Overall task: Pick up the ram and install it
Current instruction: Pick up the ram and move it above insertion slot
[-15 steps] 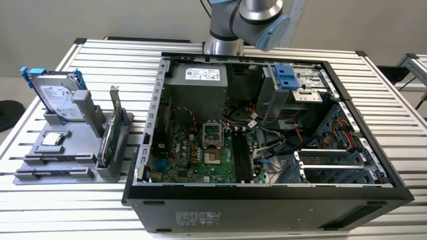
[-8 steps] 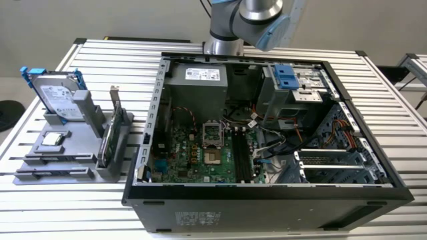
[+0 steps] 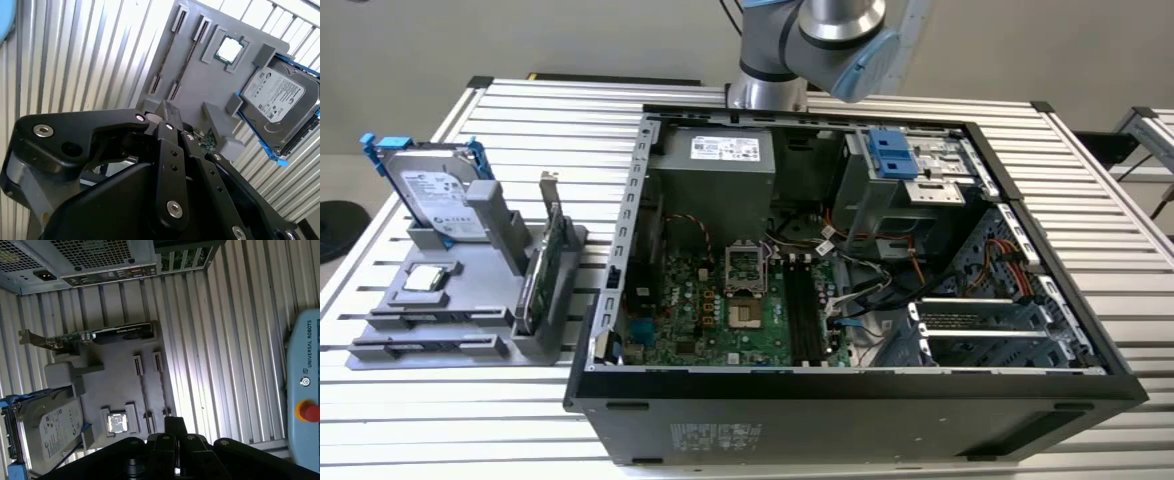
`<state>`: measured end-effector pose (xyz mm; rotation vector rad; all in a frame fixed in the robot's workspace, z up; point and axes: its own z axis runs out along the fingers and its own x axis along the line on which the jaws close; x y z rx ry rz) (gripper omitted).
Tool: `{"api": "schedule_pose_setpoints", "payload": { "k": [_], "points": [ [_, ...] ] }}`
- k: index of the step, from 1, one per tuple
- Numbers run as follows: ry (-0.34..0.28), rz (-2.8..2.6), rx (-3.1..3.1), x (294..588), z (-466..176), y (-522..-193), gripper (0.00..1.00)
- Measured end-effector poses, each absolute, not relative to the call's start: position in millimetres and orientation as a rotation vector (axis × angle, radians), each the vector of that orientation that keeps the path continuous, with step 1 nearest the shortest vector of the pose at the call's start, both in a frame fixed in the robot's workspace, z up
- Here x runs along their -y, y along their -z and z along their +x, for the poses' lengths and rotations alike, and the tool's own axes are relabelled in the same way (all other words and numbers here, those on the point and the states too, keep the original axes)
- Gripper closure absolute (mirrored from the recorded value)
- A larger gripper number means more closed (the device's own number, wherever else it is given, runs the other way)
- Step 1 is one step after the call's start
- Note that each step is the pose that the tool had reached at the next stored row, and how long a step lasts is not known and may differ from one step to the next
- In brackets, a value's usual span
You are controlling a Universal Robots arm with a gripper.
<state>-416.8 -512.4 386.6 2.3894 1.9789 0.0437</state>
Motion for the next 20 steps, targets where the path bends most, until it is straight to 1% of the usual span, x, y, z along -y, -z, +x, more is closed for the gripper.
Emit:
{"api": "schedule_pose_setpoints", "payload": {
  "k": [20],
  "points": [
    [-0.041, 2.479, -1.863, 512.4, -417.1, -386.6, 1.0]
  ]
}}
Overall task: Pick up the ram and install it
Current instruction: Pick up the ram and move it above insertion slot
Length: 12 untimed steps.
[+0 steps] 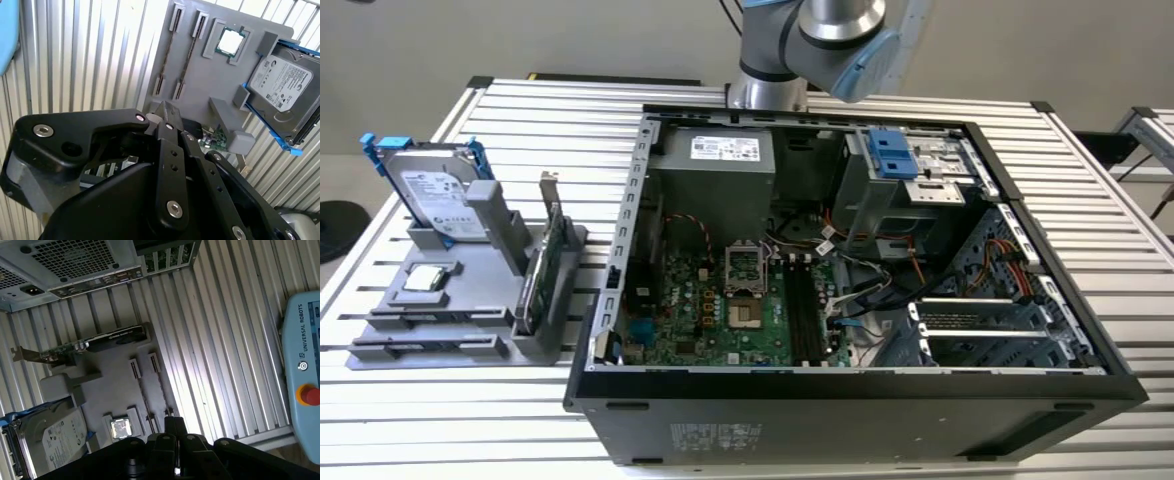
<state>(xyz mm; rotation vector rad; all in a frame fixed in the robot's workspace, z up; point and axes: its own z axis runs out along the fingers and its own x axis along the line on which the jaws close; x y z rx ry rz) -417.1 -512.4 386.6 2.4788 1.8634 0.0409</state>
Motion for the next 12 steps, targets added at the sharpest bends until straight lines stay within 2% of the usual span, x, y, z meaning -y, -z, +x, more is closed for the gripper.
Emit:
{"api": "schedule_pose_setpoints", "payload": {
  "k": [1, 2, 12],
  "points": [
    [-0.041, 2.479, -1.863, 512.4, -417.1, -386.6, 1.0],
    [-0.041, 2.479, -1.863, 512.4, -417.1, -386.6, 0.0],
    [-0.041, 2.479, -1.863, 512.4, -417.1, -386.6, 0.0]
  ]
}}
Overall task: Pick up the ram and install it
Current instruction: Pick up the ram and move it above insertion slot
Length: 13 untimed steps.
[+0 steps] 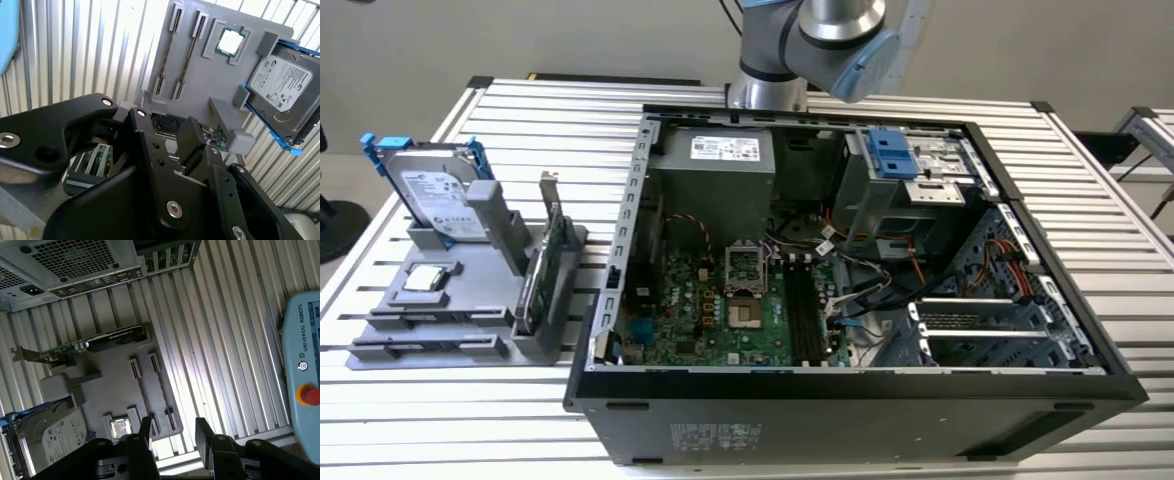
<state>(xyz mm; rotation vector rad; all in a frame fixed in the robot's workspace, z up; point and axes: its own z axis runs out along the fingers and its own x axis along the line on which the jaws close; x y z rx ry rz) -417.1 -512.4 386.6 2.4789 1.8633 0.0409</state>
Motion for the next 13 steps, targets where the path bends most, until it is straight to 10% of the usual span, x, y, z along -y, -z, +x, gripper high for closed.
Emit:
{"api": "schedule_pose_setpoints", "payload": {
  "k": [13],
  "points": [
    [-0.042, 2.428, -1.931, 512.4, -417.0, -384.7, 0.0]
  ]
}}
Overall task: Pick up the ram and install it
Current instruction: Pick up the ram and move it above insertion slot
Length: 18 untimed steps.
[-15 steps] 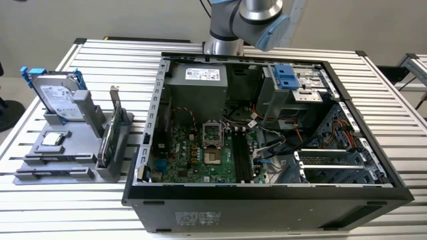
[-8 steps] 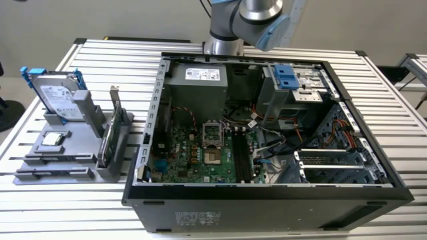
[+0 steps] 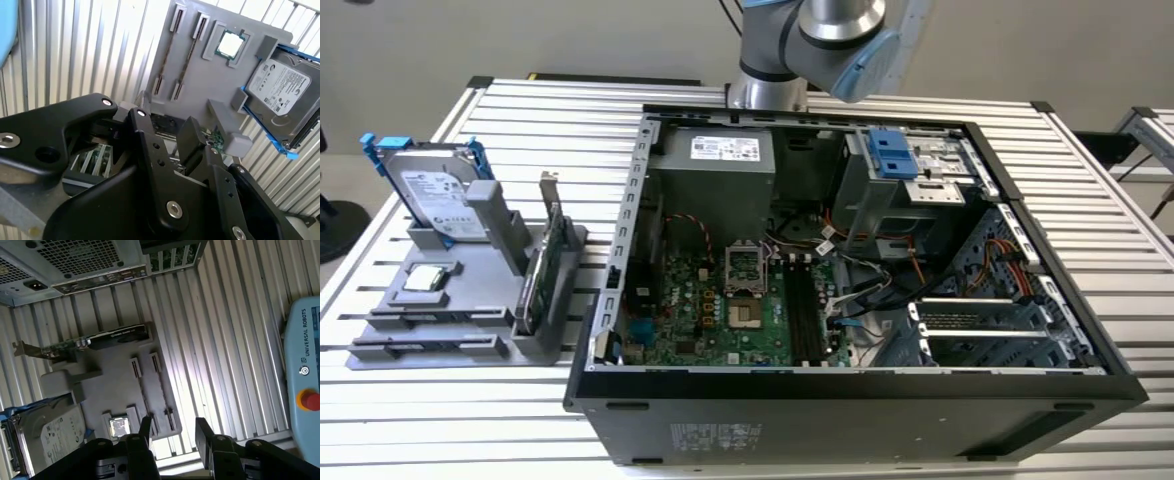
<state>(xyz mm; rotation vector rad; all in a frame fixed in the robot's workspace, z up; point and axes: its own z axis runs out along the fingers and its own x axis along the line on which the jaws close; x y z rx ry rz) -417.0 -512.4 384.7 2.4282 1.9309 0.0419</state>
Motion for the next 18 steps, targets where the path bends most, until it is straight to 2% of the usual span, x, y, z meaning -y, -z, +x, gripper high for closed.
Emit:
{"api": "schedule_pose_setpoints", "payload": {
  "k": [18],
  "points": [
    [-0.045, 2.28, -2.108, 512.4, -417.1, -376.8, 0.0]
  ]
}}
